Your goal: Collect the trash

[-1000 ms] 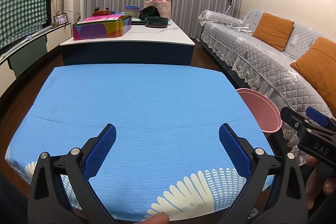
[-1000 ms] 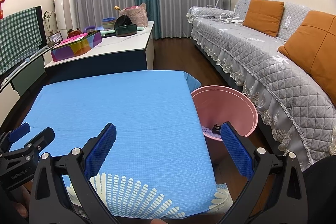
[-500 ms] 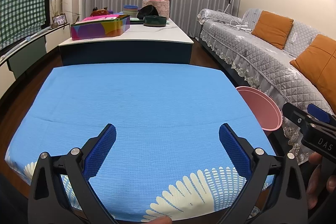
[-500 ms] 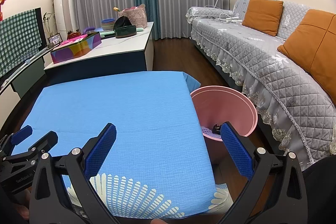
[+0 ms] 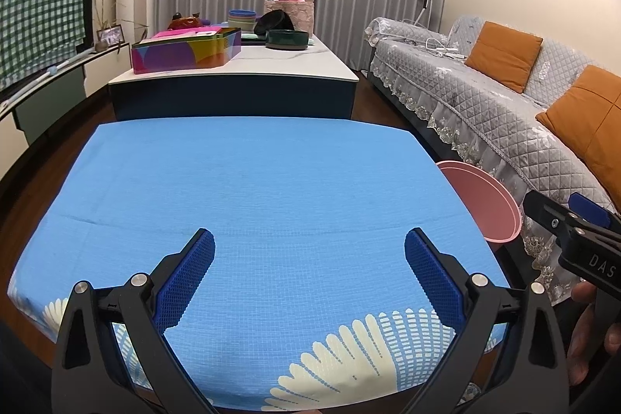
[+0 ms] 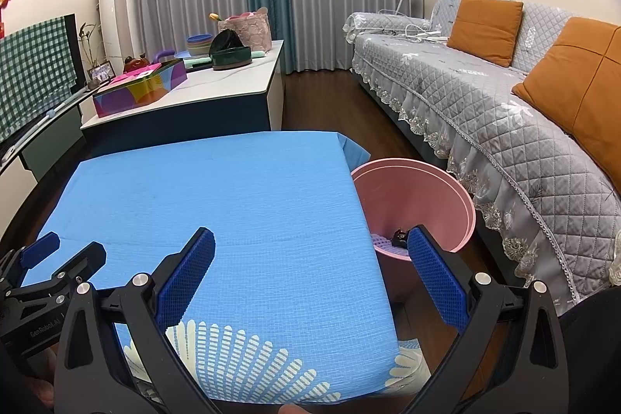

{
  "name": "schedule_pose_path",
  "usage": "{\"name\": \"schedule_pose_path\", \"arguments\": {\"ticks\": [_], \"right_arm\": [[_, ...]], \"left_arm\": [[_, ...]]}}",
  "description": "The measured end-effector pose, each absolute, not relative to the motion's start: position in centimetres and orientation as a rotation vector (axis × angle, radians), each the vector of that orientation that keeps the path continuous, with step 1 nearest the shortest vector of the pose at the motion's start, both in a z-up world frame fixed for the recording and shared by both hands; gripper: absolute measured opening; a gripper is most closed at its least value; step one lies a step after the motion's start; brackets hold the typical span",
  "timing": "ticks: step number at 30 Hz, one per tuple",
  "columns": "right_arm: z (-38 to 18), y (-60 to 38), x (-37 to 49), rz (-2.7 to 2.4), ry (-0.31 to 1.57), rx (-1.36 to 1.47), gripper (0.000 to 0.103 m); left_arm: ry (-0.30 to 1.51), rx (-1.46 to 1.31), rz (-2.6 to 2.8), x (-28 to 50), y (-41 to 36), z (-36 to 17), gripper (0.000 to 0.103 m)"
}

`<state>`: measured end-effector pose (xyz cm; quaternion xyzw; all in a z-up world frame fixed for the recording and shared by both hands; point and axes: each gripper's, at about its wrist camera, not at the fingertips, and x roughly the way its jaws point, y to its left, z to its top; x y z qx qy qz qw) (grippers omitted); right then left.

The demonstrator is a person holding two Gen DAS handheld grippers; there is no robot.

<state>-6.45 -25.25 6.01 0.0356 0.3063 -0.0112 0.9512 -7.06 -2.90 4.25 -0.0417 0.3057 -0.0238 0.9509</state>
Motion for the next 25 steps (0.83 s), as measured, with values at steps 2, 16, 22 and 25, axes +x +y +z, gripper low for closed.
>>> {"name": "schedule_pose_path", "arguments": {"ticks": [2, 16, 22, 25], "right_arm": [[6.01, -25.25, -6.45, -0.023, 0.622, 0.073, 0.098], [6.02, -25.22, -6.47, -0.023, 0.621, 0.071, 0.098], [6.00, -25.22, -6.49, -0.022, 0.622, 0.072, 0.098], [5.99, -25.23, -6.49, -0.022, 0.622, 0.072, 0.098]], "left_arm": [[0.621, -0.080, -0.060, -7.14, -3.00, 4.20, 0.095], [0.619, -0.074, -0.055, -7.14, -3.01, 4.35, 0.095], [0.628, -0.074, -0.041, -6.97, -2.96, 4.35, 0.095], [0.630, -0.075, -0.037, -6.94, -2.94, 4.38, 0.095]]}}
